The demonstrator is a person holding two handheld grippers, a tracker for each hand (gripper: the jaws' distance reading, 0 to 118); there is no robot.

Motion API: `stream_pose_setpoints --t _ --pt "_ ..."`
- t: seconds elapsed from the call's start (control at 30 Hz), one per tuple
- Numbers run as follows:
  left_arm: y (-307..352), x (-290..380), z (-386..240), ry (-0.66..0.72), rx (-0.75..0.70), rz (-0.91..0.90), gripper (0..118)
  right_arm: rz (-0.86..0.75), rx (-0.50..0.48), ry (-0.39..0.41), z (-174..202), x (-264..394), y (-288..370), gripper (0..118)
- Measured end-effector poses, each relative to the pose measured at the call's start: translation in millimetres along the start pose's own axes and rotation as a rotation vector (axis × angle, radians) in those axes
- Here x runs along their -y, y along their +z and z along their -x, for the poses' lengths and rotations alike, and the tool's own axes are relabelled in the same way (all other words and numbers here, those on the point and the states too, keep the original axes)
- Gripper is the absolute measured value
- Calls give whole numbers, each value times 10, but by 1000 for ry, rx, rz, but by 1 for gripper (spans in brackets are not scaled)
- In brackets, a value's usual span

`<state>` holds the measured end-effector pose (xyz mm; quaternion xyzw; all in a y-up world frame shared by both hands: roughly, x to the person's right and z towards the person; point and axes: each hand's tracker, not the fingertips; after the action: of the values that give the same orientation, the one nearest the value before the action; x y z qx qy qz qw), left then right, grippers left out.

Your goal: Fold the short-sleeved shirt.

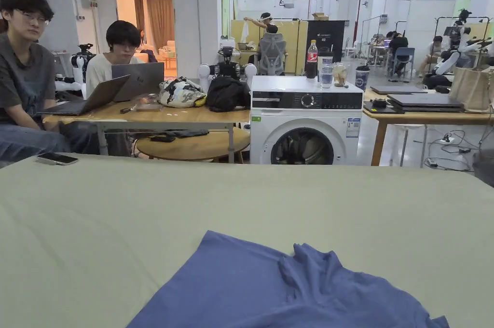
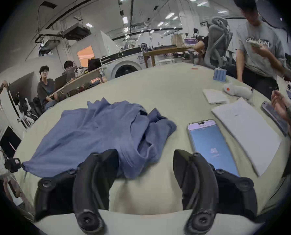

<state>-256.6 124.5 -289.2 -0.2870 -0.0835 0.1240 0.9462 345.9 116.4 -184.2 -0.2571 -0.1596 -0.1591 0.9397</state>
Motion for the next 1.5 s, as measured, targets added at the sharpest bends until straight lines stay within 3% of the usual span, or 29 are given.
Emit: stream_pose_setpoints --t 0.17,0.37,0.43,0.47,0.53,0.57,0.8,1.03,1.1,1.13,1.23,1.47,1.5 --pt "191 -236 -328 -42 45 -150 67 -155 -52 66 180 -108 287 68" --pt "120 -575 -955 -192 120 -227 65 -230 -120 181 758 -403 205 66" --pt "-35 -607 -934 -208 132 -216 47 -239 -138 229 918 -449 178 43" --pt "-54 -617 -974 -217 144 -211 29 -248 -142 245 958 -450 142 24" --pt "-81 -606 -1047 -241 152 -207 3 -242 -135 278 1051 -441 106 8" --pt "-87 -597 -1071 -259 151 -204 0 -240 -132 290 1078 -428 97 0" --pt "86 -516 -1114 -265 152 -182 0 -194 -138 331 1176 -312 57 0" --pt "278 -482 -403 -69 68 -100 0 -182 -189 315 1085 -235 101 0" --pt "243 -416 -171 24 77 -21 30 -167 -210 289 1067 -211 81 0" --pt "215 -378 -114 50 81 11 37 -160 -216 282 1054 -211 65 0" --pt "85 -188 -37 77 110 71 45 -152 -217 278 1043 -184 44 0" --pt "-490 43 -44 89 52 212 44 -132 -197 276 903 -162 48 0" --pt "-565 100 -30 87 39 242 39 -126 -193 268 870 -160 40 0"
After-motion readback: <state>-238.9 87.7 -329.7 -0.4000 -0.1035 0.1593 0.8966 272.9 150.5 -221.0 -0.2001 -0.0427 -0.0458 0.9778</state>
